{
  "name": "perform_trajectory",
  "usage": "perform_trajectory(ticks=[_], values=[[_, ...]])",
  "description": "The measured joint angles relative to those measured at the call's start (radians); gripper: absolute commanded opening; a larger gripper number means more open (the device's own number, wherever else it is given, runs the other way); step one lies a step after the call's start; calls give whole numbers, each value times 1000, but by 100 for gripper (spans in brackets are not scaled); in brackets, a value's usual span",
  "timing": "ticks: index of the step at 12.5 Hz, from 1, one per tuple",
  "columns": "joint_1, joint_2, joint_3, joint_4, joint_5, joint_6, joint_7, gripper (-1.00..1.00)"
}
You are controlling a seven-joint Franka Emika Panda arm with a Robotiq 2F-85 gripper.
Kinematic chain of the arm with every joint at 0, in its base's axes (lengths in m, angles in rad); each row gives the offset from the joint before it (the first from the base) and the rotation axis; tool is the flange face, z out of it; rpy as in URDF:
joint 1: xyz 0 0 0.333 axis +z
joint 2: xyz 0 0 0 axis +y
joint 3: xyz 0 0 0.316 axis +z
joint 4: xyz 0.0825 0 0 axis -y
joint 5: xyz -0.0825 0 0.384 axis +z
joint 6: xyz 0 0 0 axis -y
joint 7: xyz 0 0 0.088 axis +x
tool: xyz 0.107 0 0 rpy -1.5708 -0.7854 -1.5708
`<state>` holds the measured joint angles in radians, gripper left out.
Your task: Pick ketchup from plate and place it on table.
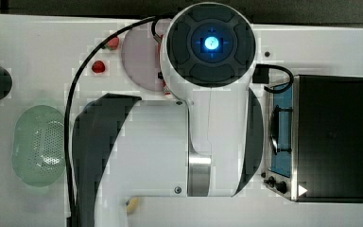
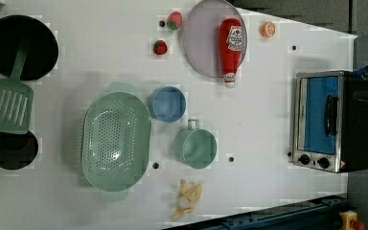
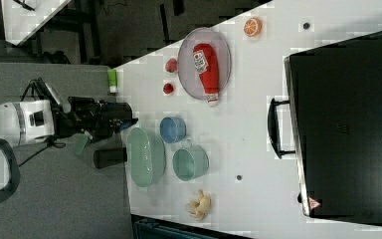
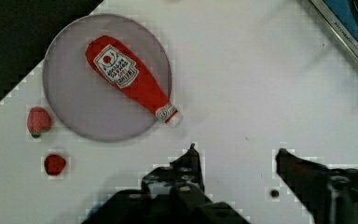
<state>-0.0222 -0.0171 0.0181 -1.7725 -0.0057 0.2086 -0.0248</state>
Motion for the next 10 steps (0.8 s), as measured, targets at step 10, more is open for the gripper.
perform_trajectory(ticks=[10], values=[[-65, 47, 58, -118, 37, 192, -18, 100]])
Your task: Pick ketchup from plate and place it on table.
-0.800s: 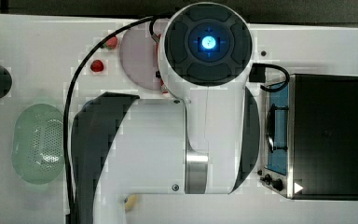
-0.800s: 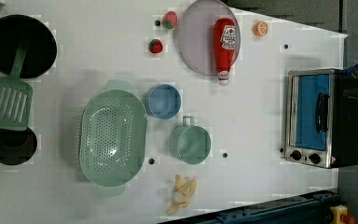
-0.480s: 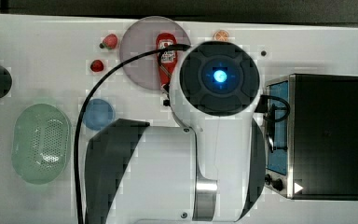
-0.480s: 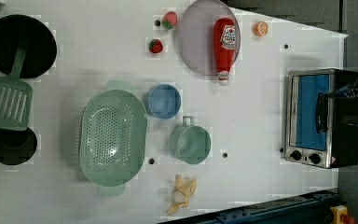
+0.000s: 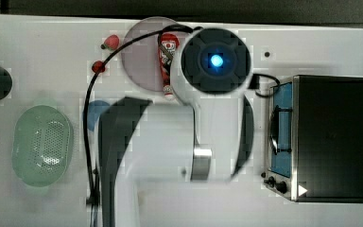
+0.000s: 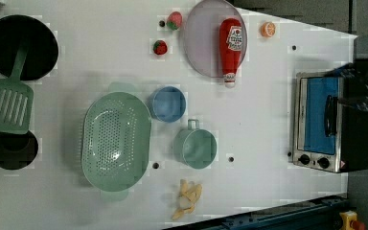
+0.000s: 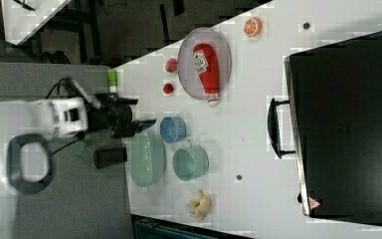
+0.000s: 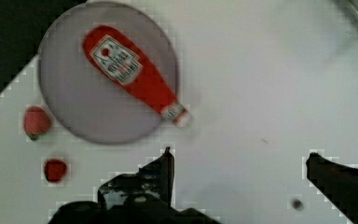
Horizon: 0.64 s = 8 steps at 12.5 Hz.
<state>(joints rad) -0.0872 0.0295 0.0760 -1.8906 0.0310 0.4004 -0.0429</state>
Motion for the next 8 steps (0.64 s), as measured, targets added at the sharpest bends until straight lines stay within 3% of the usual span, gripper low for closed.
perform_trajectory(ticks=[8], values=[[27, 412, 34, 4, -6, 415, -337, 100]])
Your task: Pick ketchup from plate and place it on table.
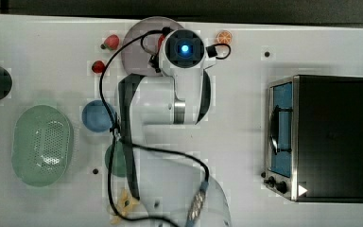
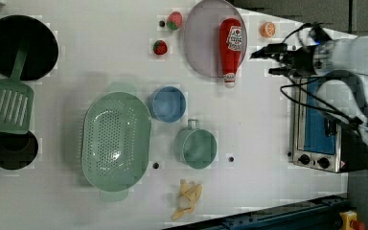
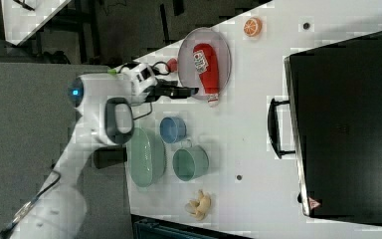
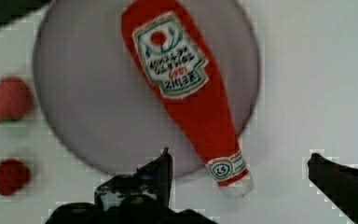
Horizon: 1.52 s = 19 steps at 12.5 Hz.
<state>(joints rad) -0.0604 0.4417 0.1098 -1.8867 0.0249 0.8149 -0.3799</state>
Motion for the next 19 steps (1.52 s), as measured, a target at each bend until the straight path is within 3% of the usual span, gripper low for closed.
perform_trajectory(ticks=[6, 9, 18, 19], values=[[30, 201, 3, 116, -22, 57, -174, 100], [29, 259, 0, 176, -86, 67, -181, 100], [31, 346, -6, 179, -117, 252, -205, 100], [31, 362, -4, 183, -117, 273, -205, 93]])
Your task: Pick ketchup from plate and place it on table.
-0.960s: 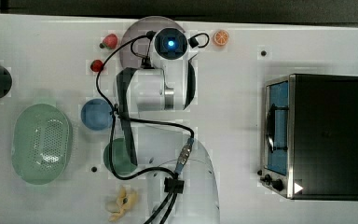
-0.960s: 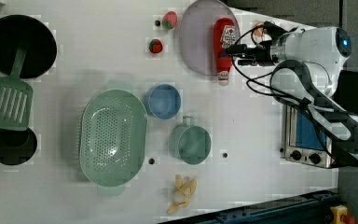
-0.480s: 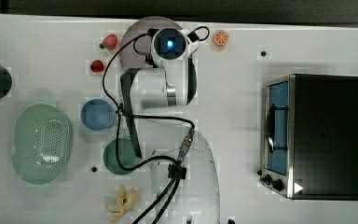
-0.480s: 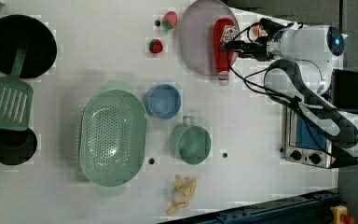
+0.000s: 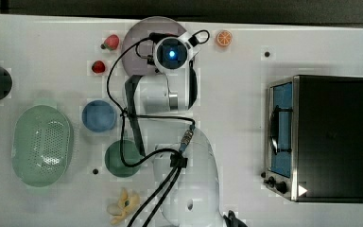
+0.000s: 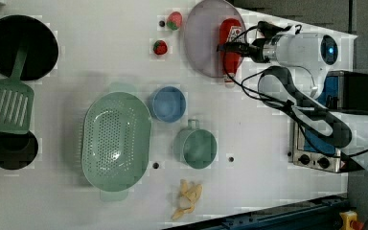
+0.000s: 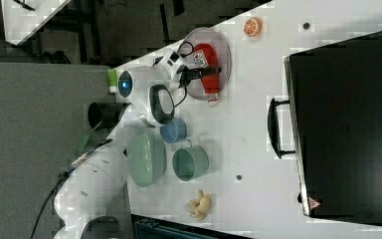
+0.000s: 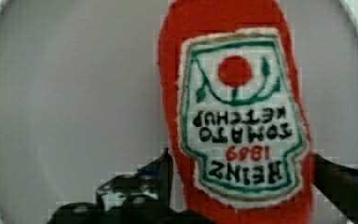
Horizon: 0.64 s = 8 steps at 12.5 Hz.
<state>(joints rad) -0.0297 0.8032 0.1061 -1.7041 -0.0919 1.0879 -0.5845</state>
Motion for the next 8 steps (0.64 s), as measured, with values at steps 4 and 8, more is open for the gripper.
perform_trajectory(ticks=[4, 8], values=[[2, 14, -13, 7, 5, 9, -1, 23], [-6, -4, -9, -3, 2, 8, -3, 23]])
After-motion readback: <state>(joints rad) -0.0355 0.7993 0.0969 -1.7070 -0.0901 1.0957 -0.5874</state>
